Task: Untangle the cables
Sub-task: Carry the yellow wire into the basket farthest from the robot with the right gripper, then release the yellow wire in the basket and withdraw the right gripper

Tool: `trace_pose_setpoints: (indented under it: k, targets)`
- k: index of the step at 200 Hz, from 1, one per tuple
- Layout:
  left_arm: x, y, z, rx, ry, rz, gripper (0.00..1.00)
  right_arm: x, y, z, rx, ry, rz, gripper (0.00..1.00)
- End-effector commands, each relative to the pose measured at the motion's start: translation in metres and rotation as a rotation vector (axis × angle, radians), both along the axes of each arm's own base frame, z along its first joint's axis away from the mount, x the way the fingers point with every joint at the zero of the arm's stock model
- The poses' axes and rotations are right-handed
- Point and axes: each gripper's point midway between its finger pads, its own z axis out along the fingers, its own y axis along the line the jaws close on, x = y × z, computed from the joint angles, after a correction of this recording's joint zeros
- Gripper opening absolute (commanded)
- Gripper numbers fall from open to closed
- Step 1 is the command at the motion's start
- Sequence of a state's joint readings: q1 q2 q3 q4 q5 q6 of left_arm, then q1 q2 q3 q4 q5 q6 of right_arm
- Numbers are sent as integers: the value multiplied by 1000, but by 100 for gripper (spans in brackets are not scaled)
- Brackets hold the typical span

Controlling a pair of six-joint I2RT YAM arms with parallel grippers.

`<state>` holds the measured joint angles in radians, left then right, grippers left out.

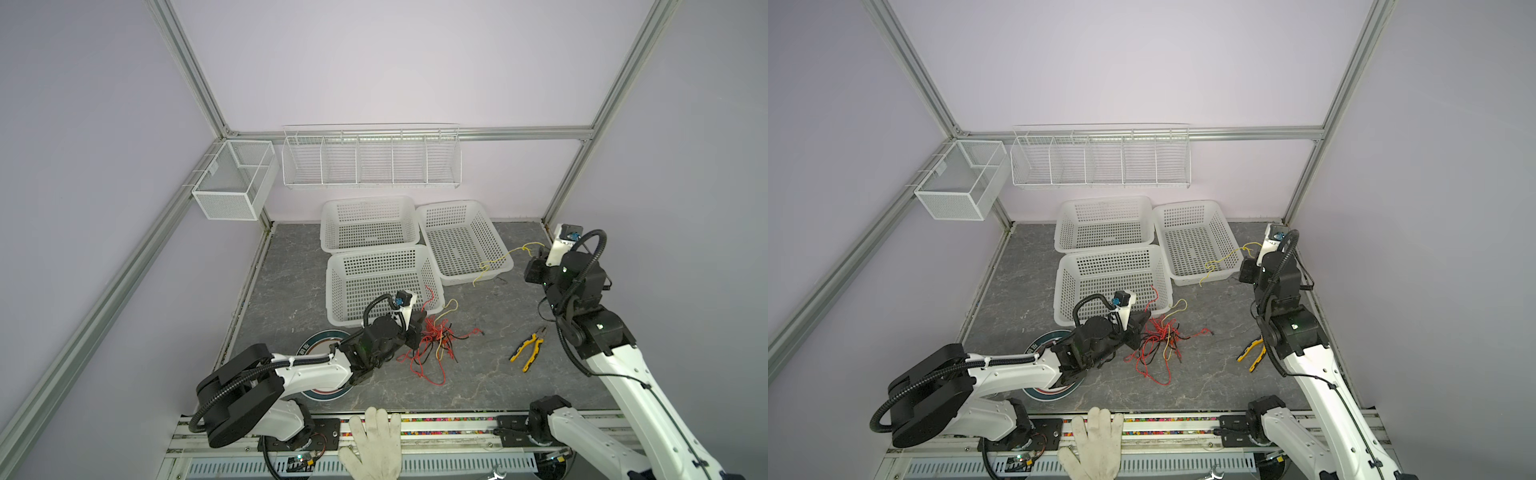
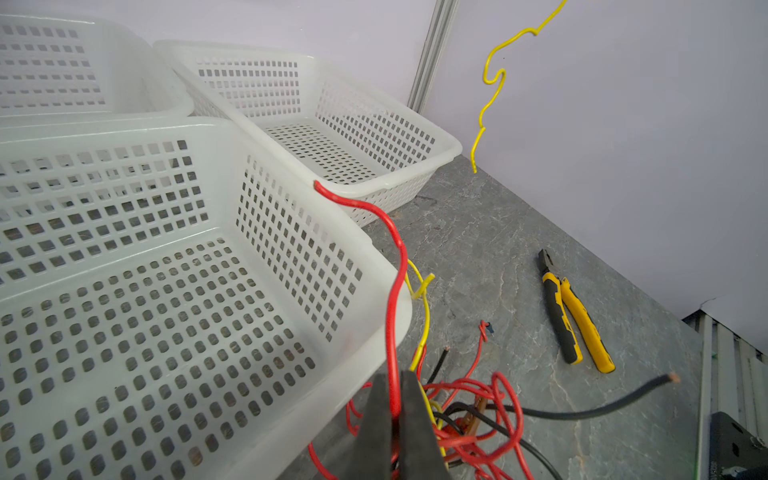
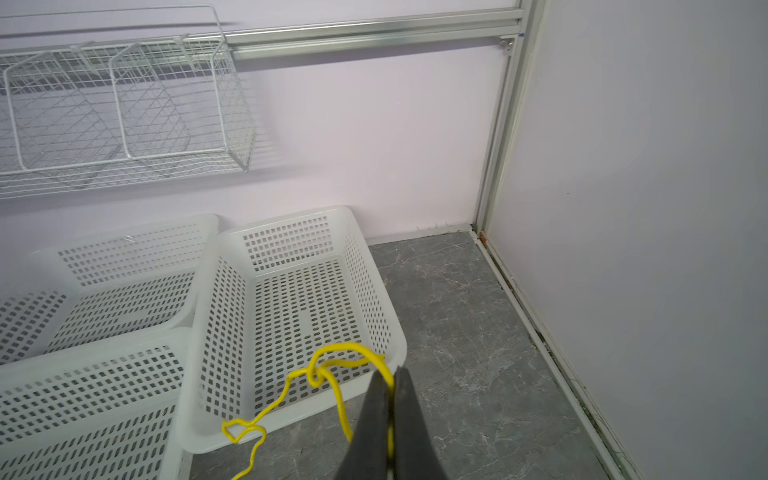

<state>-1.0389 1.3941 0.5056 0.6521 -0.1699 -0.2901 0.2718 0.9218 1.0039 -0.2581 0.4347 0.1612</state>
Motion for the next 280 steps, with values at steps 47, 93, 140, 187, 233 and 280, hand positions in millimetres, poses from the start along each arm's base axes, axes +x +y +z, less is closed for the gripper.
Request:
trace_pose_setpoints:
  k: [47, 93, 140, 187, 233, 280]
  targets:
    - [1, -15, 11, -21, -28, -48, 0, 82, 29, -5, 65, -50, 36, 6]
    - [2, -17, 7, -13, -25, -51, 0, 157, 36, -35, 120, -45, -15, 6]
    - [4, -24, 0, 21, -19, -65, 0, 217, 44, -103, 149, 66, -23, 6]
    - [5, -30, -2, 11, -10, -76, 0, 226, 56, -176, 148, 224, 26, 7]
    - [6, -32, 2, 1, -14, -74, 0, 203, 62, -183, 116, 297, 96, 22]
    - [4, -31, 0, -16, 2, -71, 0, 177, 60, -162, 87, 330, 132, 56]
